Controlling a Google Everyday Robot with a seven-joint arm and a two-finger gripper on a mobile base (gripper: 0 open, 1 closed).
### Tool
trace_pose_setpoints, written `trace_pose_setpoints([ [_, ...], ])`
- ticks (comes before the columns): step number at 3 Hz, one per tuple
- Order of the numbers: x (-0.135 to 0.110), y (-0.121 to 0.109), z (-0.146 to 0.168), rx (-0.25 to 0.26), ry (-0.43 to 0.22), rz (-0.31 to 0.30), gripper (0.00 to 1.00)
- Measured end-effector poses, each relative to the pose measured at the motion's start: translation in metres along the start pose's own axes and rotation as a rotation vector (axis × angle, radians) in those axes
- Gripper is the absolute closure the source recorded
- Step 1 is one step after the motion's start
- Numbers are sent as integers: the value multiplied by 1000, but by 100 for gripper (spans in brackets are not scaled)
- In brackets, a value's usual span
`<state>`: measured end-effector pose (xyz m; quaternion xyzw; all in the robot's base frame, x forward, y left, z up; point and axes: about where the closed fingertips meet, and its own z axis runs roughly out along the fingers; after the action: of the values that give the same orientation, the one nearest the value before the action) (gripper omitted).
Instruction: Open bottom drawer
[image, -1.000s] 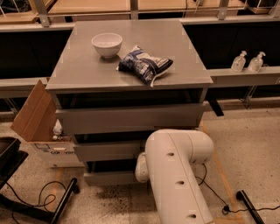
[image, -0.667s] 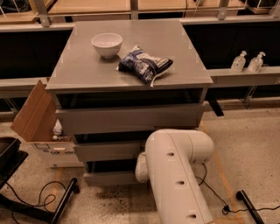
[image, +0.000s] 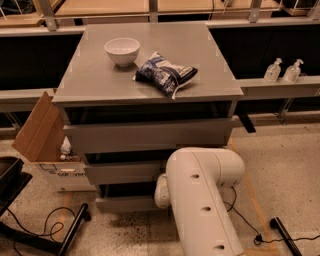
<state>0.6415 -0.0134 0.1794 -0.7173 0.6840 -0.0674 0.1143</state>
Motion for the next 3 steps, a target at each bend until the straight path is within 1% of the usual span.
trace_pose_setpoints([
  [2,0,1,1,-2,0,0,5],
  [3,0,5,2,-8,1,1,100],
])
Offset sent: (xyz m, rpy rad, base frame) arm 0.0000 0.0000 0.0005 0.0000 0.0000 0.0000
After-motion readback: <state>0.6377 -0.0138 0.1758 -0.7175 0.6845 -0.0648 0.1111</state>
